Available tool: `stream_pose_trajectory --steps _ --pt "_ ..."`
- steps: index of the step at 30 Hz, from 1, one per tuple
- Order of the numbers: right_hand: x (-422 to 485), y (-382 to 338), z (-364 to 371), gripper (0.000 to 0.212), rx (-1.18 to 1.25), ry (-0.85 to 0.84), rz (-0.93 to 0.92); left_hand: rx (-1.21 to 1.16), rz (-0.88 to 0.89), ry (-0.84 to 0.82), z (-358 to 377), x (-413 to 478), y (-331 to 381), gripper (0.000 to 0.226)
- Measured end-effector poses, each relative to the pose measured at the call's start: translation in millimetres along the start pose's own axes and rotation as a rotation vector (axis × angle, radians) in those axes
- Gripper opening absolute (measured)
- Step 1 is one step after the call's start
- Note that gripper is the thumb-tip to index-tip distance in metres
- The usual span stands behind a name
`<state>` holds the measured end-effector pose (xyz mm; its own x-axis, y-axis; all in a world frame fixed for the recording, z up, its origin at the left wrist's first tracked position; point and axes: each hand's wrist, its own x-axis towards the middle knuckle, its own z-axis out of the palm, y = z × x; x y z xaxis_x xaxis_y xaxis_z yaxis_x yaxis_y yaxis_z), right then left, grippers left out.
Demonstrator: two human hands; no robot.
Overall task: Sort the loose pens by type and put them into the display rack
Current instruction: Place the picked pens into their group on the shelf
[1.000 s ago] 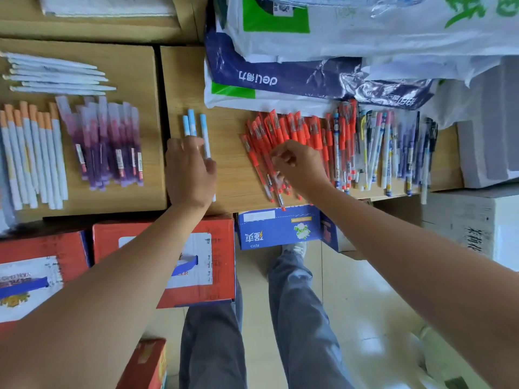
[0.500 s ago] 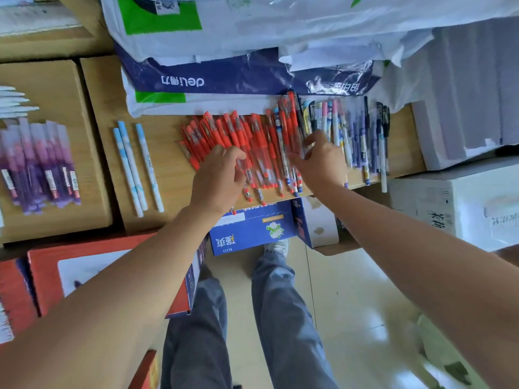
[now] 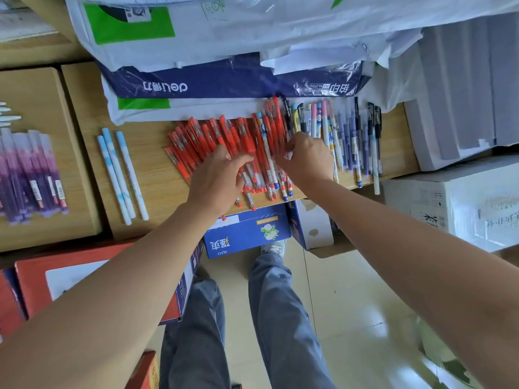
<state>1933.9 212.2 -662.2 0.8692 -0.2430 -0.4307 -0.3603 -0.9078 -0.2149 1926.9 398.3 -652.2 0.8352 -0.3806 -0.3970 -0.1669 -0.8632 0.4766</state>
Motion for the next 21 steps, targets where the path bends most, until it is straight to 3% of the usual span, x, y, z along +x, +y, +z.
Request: stream_pose_trajectory --steps 12,19,21 --pt "3 0 10 0.027 0.022 -0.007 0.009 0.009 0.022 0.03 -2 3 -2 0.043" --pt "-3 -2 9 0.007 0.163 0.062 -0.276 -0.065 -0.03 0.079 -2 23 7 0.044" --pt "-4 1 9 0.007 0.199 0.077 -0.279 -0.139 -0.075 0.114 -6 33 11 0.042"
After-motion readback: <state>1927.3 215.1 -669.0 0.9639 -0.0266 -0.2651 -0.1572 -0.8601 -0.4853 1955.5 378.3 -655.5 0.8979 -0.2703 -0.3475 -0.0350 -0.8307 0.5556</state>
